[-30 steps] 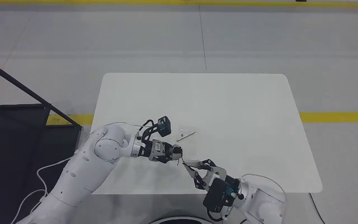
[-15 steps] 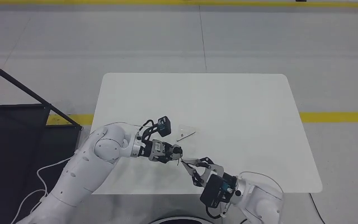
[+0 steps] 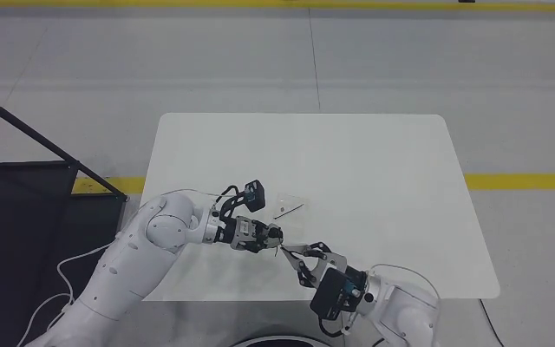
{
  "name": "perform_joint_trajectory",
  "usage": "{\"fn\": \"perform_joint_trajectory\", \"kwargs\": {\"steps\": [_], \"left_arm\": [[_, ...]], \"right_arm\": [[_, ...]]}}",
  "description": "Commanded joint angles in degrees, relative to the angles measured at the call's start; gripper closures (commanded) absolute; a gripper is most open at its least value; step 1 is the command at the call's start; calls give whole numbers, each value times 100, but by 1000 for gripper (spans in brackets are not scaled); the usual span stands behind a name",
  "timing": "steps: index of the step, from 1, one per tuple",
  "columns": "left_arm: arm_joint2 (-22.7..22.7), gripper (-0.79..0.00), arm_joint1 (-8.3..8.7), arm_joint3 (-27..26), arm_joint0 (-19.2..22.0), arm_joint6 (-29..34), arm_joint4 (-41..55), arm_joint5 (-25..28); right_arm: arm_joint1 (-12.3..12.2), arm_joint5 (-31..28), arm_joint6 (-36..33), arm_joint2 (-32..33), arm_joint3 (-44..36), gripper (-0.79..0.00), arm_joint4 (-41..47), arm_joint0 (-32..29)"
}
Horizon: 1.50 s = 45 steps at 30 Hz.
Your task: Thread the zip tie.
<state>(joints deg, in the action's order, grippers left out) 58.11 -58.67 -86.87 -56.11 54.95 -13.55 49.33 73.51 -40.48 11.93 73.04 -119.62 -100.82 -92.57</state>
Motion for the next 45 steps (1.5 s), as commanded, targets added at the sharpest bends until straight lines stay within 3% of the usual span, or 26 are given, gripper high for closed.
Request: {"fn": "perform_joint_trajectory", "kwargs": {"steps": [1, 20, 45], "left_arm": [[0, 0, 0, 0, 0, 0, 0, 0], [0, 0, 0, 0, 0, 0, 0, 0], [-84, 0, 34, -166, -96, -244, -269, -156]], "right_arm": [[-14, 10, -4, -15, -7, 0, -4, -2], [-138, 110, -102, -83, 40, 0, 170, 78], [-223, 1214, -263, -223, -85, 0, -26, -62]]}}
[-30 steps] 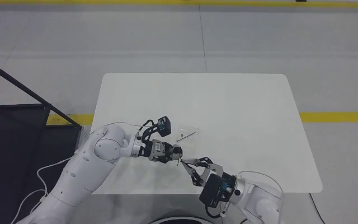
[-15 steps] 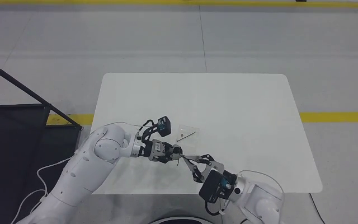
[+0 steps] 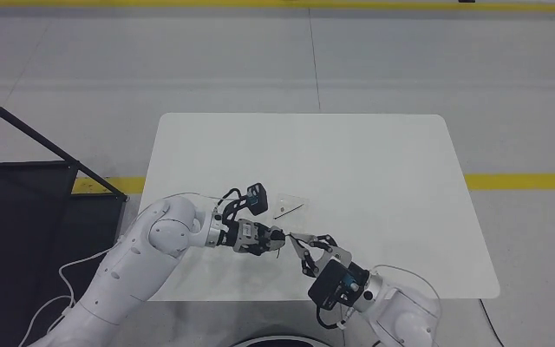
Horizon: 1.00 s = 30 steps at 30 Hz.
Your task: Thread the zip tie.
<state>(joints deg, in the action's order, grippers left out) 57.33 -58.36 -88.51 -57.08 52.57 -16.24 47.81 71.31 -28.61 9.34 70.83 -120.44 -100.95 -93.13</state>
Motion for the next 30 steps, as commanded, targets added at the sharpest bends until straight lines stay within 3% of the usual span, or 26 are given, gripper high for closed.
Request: {"fn": "perform_joint_trajectory", "kwargs": {"steps": [1, 22, 30], "left_arm": [[-16, 0, 7, -7, 5, -4, -9, -6], [-148, 0, 76, -6, 61, -94, -30, -6], [-191, 0, 99, -7, 84, -130, -29, -16]], "right_arm": [[-6, 69, -13, -3, -10, 0, -23, -15], [-41, 1081, -216, -101, -127, 0, -387, -194], [-55, 1126, -301, -166, -138, 0, -473, -174]]}}
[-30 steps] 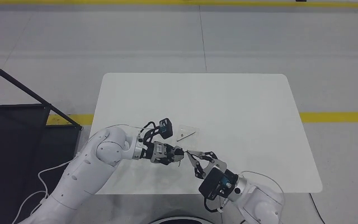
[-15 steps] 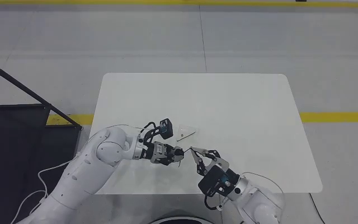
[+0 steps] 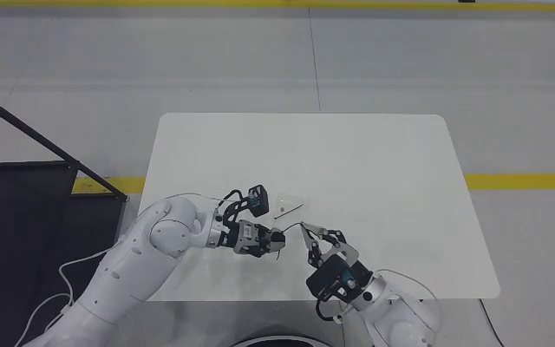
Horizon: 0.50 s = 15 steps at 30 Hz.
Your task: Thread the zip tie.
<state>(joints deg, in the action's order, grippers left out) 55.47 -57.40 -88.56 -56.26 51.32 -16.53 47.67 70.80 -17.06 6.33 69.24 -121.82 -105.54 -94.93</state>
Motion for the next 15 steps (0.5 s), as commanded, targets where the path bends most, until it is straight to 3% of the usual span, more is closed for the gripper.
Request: {"fn": "perform_joint_trajectory", "kwargs": {"steps": [1, 15], "left_arm": [[-9, 0, 6, -2, 4, -9, 1, -3], [-73, 0, 37, 19, 51, -103, 5, -45]], "right_arm": [[-8, -60, 11, -15, 3, 0, -28, 11], [-97, -749, 258, -88, 30, 0, -286, 139]]}}
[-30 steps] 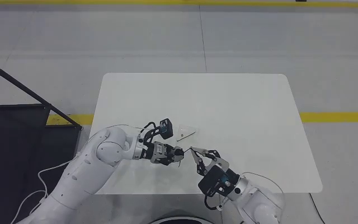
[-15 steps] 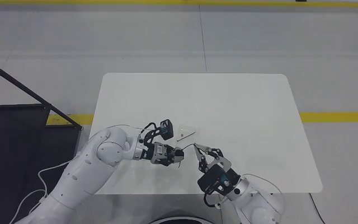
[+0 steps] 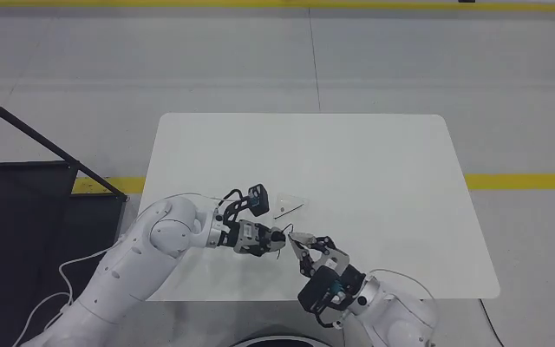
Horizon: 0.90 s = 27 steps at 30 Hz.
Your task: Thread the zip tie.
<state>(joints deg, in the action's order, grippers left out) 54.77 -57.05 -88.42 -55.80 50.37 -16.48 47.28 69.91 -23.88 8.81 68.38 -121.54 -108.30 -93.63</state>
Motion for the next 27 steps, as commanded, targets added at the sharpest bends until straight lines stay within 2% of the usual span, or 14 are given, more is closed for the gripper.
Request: {"fn": "perform_joint_trajectory", "kwargs": {"steps": [1, 9, 27], "left_arm": [[-7, 0, 4, 6, 10, -12, 0, -10], [-27, 0, 16, 51, 43, -82, 35, -68], [-104, 0, 39, 88, 96, -149, 50, -102]], "right_arm": [[-15, -127, 25, -2, 4, 0, -19, 22], [-72, -549, 157, -18, 32, 0, -2, 94], [-156, -979, -132, -181, 49, 0, -69, 256]]}}
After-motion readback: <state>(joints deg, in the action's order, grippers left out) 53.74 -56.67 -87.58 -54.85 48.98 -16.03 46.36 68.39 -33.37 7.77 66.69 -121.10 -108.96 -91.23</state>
